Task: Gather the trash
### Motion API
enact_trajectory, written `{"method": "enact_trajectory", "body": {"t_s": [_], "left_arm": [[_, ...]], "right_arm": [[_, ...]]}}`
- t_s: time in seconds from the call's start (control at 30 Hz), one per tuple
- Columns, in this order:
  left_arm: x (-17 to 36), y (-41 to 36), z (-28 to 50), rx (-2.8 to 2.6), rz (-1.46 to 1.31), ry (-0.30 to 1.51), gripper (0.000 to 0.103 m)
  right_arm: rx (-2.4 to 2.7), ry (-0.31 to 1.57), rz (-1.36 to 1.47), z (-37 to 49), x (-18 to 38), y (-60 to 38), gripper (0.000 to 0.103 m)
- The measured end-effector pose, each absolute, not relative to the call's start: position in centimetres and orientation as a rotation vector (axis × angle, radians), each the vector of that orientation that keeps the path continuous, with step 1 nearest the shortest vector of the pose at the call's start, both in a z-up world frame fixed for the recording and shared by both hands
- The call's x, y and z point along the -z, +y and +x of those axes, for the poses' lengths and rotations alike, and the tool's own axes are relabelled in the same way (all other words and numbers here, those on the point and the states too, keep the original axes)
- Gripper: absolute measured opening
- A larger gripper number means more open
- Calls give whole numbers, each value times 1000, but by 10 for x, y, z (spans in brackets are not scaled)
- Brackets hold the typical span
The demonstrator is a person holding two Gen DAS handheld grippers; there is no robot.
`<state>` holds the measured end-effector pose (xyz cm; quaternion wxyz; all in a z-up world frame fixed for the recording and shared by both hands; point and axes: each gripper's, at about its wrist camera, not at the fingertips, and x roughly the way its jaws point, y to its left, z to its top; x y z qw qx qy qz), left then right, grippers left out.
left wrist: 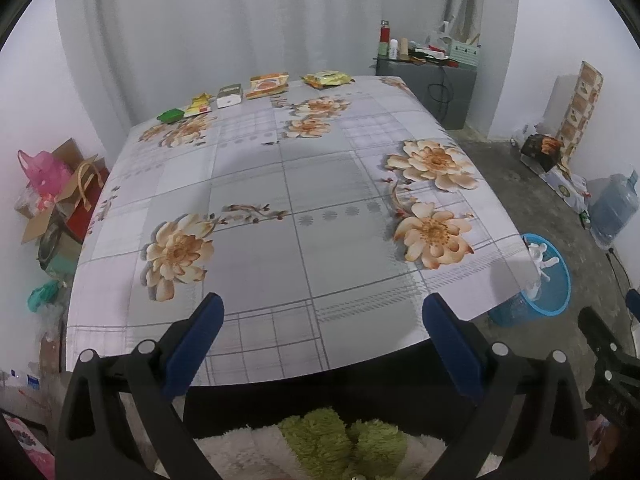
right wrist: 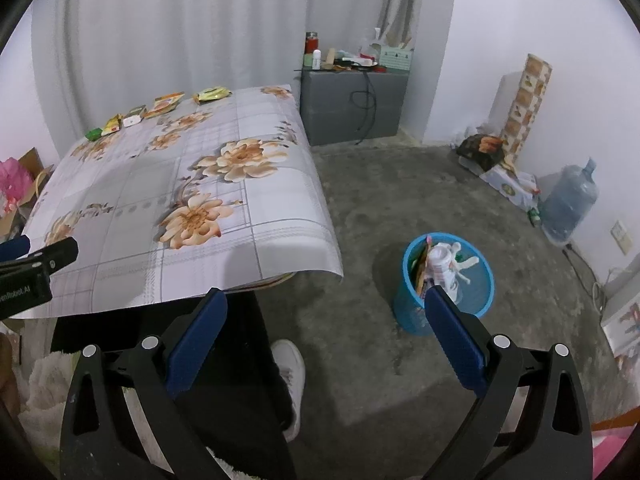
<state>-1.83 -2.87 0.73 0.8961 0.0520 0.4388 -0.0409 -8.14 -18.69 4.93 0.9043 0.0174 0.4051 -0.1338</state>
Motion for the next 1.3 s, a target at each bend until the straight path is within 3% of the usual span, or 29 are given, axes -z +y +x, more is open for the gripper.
{"method": "enact_trajectory", "body": {"t_s": [1.3], "left_arm": [[-2, -28, -19, 77, 115, 936, 97]], "right_arm": [[236, 857, 31, -80, -42, -179, 95]]}}
